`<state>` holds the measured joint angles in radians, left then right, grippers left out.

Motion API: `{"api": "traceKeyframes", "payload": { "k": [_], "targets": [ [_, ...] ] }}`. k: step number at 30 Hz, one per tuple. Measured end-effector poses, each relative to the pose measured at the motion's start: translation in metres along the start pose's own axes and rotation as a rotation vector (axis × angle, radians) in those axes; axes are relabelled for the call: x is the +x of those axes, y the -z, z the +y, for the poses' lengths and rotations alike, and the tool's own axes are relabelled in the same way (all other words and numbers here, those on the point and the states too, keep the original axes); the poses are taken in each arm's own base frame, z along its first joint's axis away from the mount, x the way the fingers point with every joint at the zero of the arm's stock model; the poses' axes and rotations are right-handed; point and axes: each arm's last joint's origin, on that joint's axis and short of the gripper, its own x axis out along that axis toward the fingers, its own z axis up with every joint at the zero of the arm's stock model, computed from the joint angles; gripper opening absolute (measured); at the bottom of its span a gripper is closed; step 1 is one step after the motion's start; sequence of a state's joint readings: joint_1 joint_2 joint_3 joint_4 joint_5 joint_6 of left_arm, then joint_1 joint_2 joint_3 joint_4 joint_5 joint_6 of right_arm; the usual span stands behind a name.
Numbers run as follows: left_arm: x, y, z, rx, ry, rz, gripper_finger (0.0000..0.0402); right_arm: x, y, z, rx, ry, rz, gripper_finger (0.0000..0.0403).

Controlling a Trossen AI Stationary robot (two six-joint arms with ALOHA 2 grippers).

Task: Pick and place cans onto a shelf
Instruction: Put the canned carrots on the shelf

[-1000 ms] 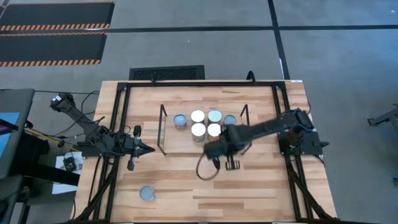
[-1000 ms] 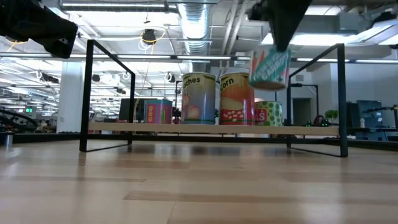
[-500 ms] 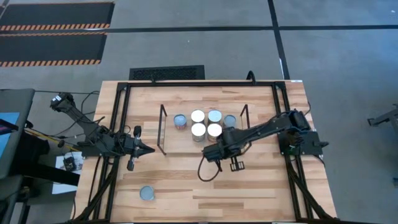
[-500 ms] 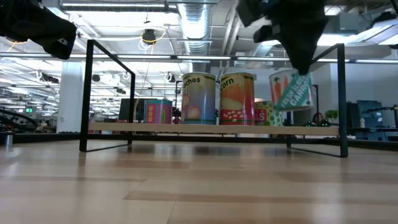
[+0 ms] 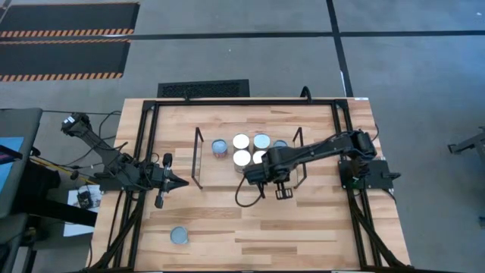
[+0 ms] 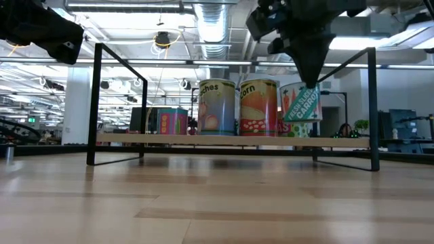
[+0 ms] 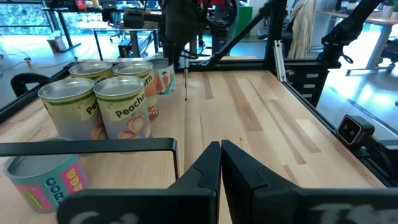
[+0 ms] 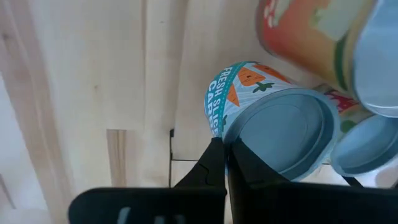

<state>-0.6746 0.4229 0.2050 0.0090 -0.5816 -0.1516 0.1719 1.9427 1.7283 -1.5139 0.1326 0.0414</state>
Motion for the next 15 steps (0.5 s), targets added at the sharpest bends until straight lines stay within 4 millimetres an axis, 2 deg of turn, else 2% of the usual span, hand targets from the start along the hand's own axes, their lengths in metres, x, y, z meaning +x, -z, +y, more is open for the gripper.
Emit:
{"api": "traceKeyframes", "payload": {
  "k": [15],
  "targets": [
    [0.0000,0.0000,-0.0001,-0.001,0.001,0.000,0.0002,0.0049,-0.0031,-0.0031,0.135,-0.010,0.013,0.0009]
  ]
}}
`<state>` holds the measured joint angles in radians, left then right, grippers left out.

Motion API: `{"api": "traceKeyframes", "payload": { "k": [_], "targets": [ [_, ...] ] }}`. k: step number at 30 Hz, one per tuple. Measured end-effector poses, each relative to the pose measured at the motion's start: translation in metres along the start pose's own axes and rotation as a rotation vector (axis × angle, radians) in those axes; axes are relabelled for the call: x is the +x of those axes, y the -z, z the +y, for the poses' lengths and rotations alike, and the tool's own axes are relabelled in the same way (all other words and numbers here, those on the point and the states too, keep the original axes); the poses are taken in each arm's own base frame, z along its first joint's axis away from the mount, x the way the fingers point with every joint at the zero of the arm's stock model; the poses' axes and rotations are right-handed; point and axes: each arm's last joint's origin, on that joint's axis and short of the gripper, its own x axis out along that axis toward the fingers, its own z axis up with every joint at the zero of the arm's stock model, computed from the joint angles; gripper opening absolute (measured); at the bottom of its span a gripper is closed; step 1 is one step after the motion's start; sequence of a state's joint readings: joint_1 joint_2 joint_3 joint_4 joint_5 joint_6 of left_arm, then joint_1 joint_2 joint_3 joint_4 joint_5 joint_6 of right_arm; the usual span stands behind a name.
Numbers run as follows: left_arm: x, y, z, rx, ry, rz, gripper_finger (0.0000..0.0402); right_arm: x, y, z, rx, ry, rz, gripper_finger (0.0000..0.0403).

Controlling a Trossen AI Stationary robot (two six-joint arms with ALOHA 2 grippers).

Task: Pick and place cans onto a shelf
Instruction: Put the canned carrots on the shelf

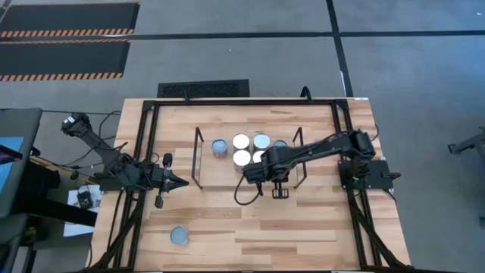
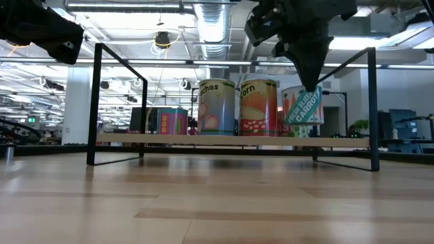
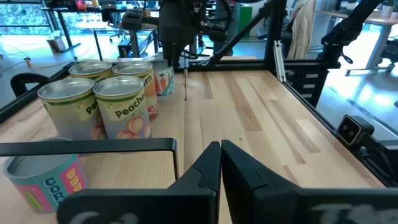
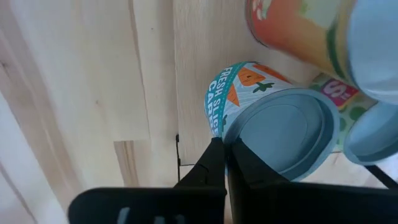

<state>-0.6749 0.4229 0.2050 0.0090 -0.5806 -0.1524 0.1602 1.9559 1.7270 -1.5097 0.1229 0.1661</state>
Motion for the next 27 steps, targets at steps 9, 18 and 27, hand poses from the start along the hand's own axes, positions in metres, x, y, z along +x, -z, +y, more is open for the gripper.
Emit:
{"api": "traceKeyframes", "payload": {
  "k": [9,18,27],
  "targets": [
    [0.000,0.000,0.000,0.000,0.000,0.000,0.0002,0.021,0.003,0.001,0.046,-0.010,0.062,0.0011],
    [0.000,0.000,0.000,-0.002,0.000,-0.002,0.0002,0.024,0.001,-0.001,0.049,0.042,0.035,0.0041],
    [0.000,0.000,0.000,-0.004,0.000,-0.004,0.0002,0.025,0.000,-0.011,0.101,0.071,0.033,0.0047]
  ]
}}
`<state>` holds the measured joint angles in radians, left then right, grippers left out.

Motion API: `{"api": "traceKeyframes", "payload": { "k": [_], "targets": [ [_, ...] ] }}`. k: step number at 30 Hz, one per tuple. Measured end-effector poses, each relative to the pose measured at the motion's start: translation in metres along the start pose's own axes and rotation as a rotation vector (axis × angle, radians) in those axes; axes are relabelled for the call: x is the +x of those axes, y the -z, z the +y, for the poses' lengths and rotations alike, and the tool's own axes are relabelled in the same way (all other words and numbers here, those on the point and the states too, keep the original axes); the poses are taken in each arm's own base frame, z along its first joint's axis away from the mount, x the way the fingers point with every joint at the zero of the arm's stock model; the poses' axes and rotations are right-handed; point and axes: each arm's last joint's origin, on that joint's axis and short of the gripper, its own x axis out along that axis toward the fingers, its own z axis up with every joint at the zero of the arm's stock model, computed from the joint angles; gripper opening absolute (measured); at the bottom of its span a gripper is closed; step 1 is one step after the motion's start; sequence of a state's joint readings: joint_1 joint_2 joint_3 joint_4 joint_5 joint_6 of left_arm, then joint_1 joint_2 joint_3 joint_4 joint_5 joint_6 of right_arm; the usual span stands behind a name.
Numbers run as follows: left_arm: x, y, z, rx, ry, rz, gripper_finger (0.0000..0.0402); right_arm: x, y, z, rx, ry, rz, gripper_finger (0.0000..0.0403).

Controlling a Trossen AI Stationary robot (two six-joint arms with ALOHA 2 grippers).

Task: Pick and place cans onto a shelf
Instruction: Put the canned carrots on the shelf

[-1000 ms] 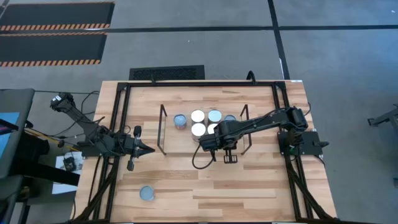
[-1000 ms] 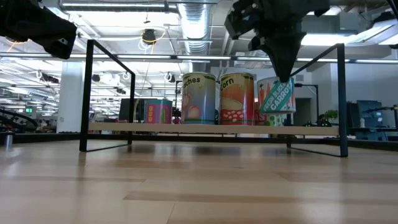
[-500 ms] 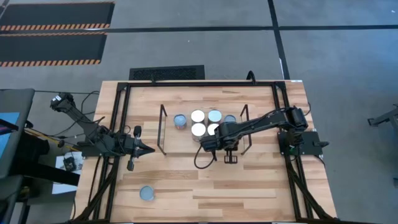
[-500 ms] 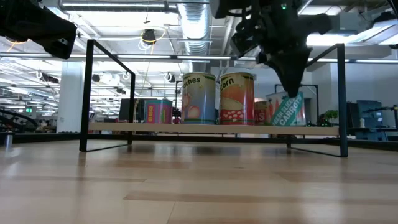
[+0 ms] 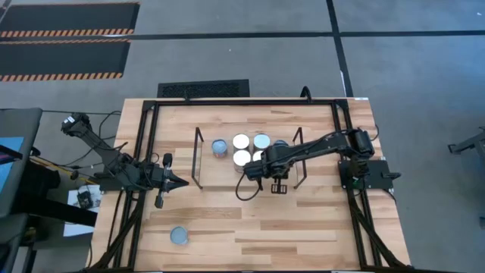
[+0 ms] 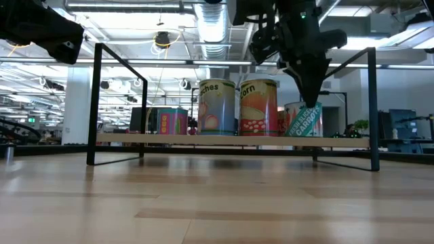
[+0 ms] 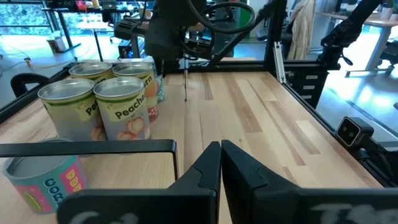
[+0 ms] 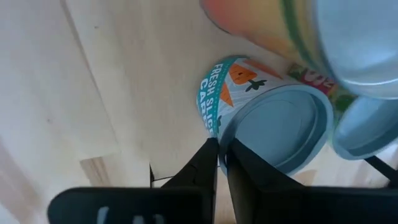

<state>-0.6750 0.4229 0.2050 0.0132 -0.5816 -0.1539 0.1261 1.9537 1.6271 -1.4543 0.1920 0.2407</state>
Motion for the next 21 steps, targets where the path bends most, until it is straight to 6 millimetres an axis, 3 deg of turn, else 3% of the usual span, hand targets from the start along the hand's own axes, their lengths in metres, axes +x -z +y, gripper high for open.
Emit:
{"api": "traceKeyframes", "payload": {
  "k": [21],
  "targets": [
    [0.0000,-0.0002,0.0001,-0.001,-0.002,-0.001,0.0002,0.0002,0.0002,-0.0043,0.027,0.079,-0.008,0.0106]
  ]
}}
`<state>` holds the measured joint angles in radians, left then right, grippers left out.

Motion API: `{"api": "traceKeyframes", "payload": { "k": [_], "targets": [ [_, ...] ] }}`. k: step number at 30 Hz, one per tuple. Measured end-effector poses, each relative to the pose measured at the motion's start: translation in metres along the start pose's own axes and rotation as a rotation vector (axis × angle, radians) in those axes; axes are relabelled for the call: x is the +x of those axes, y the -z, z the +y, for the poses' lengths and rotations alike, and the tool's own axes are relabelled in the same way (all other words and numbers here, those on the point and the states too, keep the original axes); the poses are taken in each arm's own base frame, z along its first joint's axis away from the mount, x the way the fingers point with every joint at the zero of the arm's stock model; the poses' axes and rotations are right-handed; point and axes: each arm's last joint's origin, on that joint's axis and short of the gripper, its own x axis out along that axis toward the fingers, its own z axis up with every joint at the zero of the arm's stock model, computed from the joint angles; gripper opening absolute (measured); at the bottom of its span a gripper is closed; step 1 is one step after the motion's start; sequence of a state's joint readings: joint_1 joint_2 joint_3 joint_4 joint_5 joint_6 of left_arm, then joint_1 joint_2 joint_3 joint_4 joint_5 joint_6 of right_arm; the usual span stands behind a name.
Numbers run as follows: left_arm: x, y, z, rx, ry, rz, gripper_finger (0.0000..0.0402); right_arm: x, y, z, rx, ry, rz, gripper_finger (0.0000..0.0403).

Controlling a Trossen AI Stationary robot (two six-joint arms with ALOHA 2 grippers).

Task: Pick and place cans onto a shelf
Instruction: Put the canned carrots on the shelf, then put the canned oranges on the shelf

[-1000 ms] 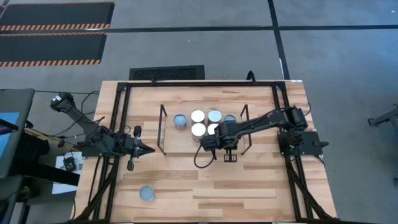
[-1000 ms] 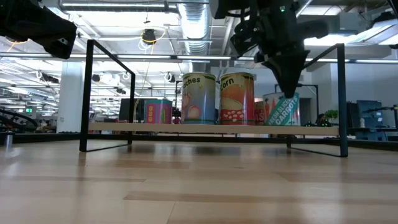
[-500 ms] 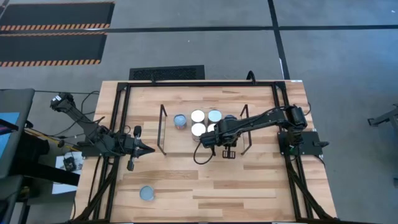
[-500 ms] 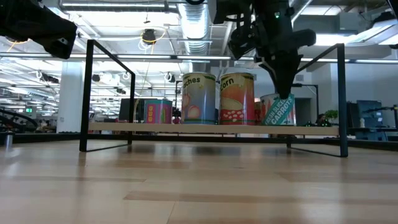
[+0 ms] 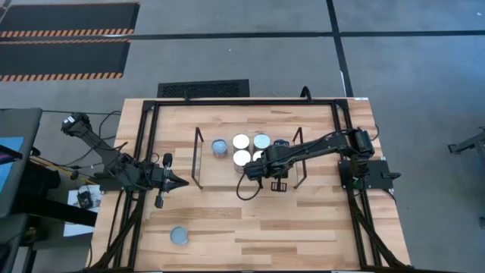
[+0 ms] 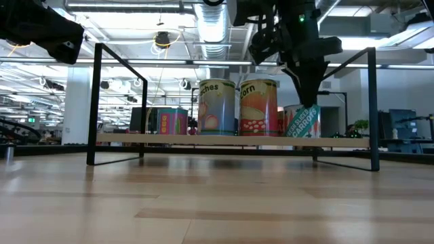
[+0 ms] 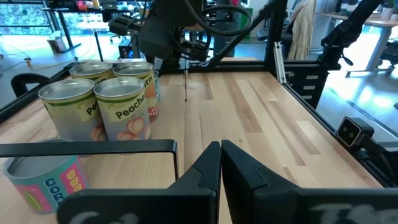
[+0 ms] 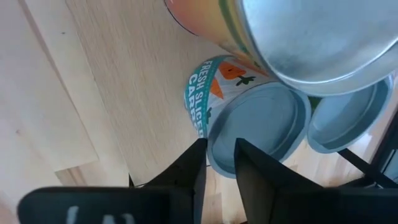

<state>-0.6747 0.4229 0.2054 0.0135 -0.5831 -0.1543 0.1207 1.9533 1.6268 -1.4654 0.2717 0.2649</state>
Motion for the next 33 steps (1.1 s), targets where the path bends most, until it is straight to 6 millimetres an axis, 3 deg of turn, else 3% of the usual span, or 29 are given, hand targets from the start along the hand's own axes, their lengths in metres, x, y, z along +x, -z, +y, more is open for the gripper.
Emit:
{"api": "traceKeyframes", "payload": {
  "k": [6,14,20,22,27,33],
  "targets": [
    [0.000,0.000,0.000,0.000,0.000,0.000,0.0002,-0.007,0.005,0.007,-0.010,0.043,-0.006,0.0109],
    [0.000,0.000,0.000,0.000,0.000,0.000,0.0002,-0.044,0.024,0.036,-0.070,0.101,-0.115,0.0090],
    [0.000,0.000,0.000,-0.001,0.016,0.001,0.0002,-0.081,0.052,0.065,-0.106,-0.039,-0.485,0.0015],
    [0.000,0.000,-0.001,-0.003,0.030,0.000,0.0002,-0.087,0.063,0.073,-0.103,-0.106,-0.629,0.0010],
    [0.000,-0.004,-0.002,-0.018,0.063,0.001,0.0002,-0.077,0.092,0.090,-0.115,-0.233,-0.934,0.0010],
    [0.003,-0.027,-0.014,0.007,0.200,0.016,0.0002,-0.062,0.126,0.100,-0.112,-0.341,-1.238,0.0007]
  ]
}}
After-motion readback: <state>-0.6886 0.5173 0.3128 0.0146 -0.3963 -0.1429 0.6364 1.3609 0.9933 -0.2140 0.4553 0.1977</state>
